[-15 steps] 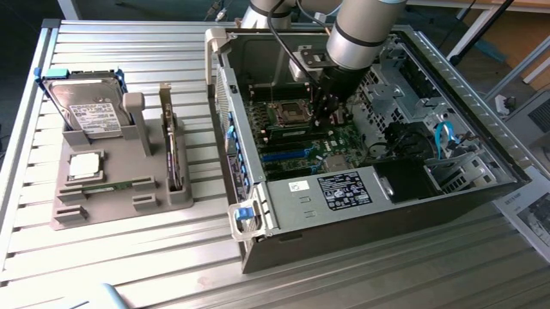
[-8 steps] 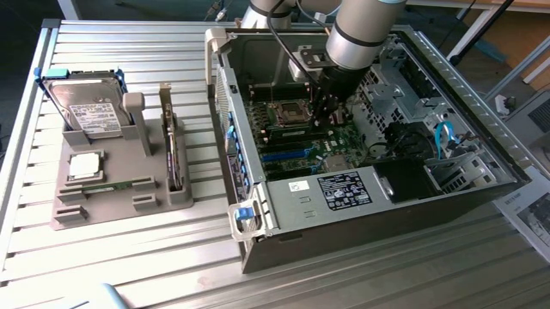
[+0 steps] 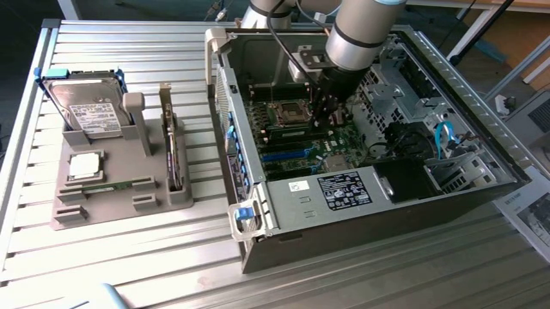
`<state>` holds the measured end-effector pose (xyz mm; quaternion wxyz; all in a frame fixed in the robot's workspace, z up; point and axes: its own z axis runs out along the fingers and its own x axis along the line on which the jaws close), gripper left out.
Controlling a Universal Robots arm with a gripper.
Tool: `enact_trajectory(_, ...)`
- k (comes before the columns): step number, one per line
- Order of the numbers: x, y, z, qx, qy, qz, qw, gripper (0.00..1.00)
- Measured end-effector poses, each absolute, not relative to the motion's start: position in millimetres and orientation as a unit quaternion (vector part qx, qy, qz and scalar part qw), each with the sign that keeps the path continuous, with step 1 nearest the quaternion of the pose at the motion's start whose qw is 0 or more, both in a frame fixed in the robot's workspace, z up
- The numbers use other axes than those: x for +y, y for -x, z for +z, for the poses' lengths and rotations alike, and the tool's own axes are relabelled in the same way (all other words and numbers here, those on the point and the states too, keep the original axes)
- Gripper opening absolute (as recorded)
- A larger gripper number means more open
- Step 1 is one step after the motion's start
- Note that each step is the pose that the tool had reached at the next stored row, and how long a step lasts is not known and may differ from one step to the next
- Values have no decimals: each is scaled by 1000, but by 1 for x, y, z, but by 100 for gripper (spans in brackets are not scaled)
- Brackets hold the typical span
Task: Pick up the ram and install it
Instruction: 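Insert the ram into the slot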
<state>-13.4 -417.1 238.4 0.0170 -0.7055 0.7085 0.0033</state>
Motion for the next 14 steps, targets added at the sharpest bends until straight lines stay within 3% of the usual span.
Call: enact_trajectory(14, -417, 13, 235, 709, 705, 3, 17, 12)
